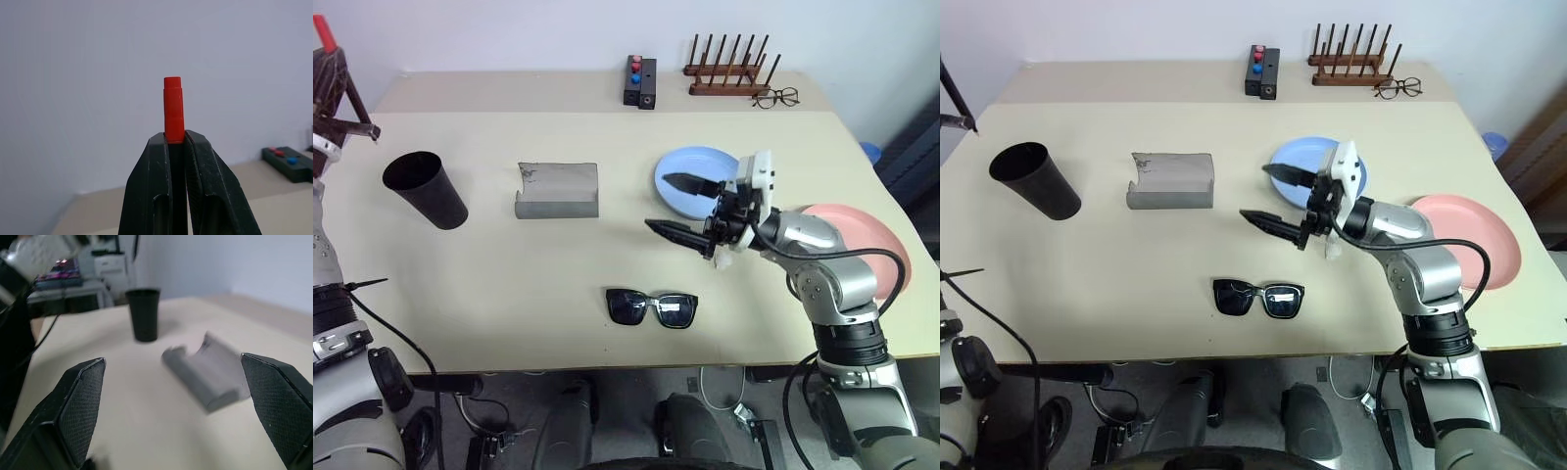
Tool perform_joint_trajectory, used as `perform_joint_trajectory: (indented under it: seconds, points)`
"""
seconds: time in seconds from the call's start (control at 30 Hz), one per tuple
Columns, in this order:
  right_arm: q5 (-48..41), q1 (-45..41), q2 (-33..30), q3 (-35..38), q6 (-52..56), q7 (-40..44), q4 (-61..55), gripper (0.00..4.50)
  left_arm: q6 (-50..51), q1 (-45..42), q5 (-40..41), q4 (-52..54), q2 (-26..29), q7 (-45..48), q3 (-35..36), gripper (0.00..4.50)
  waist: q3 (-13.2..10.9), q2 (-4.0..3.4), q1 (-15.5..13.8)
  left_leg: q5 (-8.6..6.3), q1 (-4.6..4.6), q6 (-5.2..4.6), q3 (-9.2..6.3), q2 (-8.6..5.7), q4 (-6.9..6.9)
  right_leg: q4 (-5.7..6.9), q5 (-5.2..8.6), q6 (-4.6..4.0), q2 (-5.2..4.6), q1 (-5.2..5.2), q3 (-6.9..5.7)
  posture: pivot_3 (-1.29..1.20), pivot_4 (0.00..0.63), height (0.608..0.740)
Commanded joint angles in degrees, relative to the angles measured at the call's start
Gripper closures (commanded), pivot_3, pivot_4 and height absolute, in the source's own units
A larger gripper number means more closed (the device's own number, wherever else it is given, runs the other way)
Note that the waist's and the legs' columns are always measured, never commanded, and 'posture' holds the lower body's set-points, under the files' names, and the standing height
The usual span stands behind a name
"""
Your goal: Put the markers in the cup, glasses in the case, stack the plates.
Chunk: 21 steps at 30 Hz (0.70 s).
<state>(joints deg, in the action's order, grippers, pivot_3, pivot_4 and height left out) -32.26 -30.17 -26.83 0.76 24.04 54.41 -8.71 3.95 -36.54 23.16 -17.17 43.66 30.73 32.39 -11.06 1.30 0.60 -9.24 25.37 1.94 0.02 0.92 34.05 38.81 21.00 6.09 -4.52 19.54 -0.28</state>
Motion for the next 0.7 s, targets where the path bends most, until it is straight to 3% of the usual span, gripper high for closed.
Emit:
perform_joint_trajectory:
  seconds: [0.03, 0.33, 0.7]
  points:
    - [-0.25, -0.07, 0.06, 0.63, -1.19, 0.25, -0.51, 0.00, -4.79, 0.87, 1.06, -0.25, 0.84, 2.72, 1.17, 4.45, -0.02, 0.04, -0.03, 0.00, 0.01, 0.00, -0.02, 0.00, 0.00, 0.00, 0.00, 0.00, -0.01, 0.00, -0.01, 0.00, 0.150, 0.740]
    - [-0.06, -0.30, 0.11, -0.14, -1.17, 0.20, -1.05, 0.00, -11.46, 5.34, 3.84, -3.20, -3.66, 7.28, 1.34, 4.45, -0.02, 0.03, 0.17, 0.00, 0.01, -0.02, -0.01, 0.02, 0.00, 0.01, 0.00, -0.01, -0.03, 0.02, 0.00, 0.00, 0.150, 0.740]
    - [0.10, 0.26, -0.35, 0.08, -0.86, 0.01, -1.76, 0.00, -15.86, 5.29, 4.43, -9.42, -4.93, 8.64, 0.81, 4.45, -0.02, 0.03, 0.18, 0.00, 0.01, -0.03, -0.01, 0.02, 0.00, 0.01, 0.00, -0.01, -0.02, 0.02, 0.00, 0.00, 0.150, 0.740]
